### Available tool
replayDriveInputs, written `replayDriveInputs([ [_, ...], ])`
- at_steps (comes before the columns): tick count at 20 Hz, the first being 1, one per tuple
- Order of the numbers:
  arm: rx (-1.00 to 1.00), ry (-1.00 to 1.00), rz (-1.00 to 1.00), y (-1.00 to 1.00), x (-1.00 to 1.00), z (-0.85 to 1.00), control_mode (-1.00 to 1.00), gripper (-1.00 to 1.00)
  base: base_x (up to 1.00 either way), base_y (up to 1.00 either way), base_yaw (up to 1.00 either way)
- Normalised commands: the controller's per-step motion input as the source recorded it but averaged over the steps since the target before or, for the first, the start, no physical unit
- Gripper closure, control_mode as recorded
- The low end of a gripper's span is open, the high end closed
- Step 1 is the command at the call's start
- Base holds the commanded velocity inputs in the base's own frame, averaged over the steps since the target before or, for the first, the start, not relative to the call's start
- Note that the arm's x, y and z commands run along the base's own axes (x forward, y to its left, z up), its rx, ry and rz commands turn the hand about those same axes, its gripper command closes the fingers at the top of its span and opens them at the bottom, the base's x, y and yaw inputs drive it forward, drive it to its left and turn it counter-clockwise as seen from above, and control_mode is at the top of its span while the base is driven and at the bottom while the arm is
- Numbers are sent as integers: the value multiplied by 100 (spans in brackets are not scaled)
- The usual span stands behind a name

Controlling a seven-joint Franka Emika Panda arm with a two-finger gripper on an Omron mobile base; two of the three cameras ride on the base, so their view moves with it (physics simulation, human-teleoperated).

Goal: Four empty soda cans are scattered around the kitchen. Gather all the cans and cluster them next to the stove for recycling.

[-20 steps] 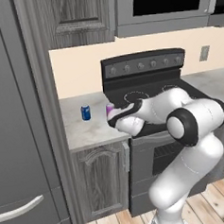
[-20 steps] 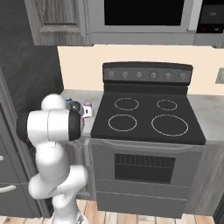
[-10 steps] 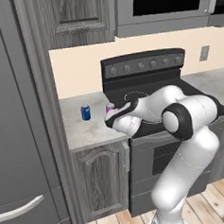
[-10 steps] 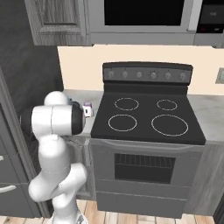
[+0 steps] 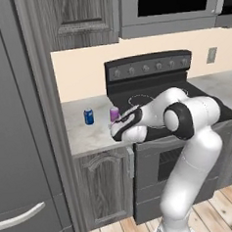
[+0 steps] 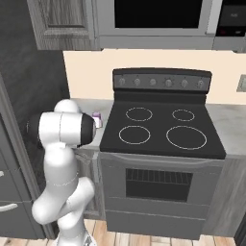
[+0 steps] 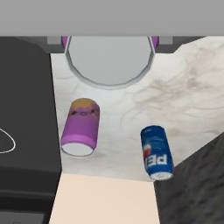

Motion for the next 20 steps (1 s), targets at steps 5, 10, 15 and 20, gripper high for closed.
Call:
replayDriveInputs([
  [5, 0, -1, -1, -3, 14, -19, -100, 100, 0, 0, 0],
  [10, 0, 0, 0, -3, 12, -16, -100, 100, 0, 0, 0],
  [15, 0, -5, -1, -1, 14, -18, -100, 100, 0, 0, 0],
  [20, 0, -5, -1, 0, 17, -22, -100, 100, 0, 0, 0],
])
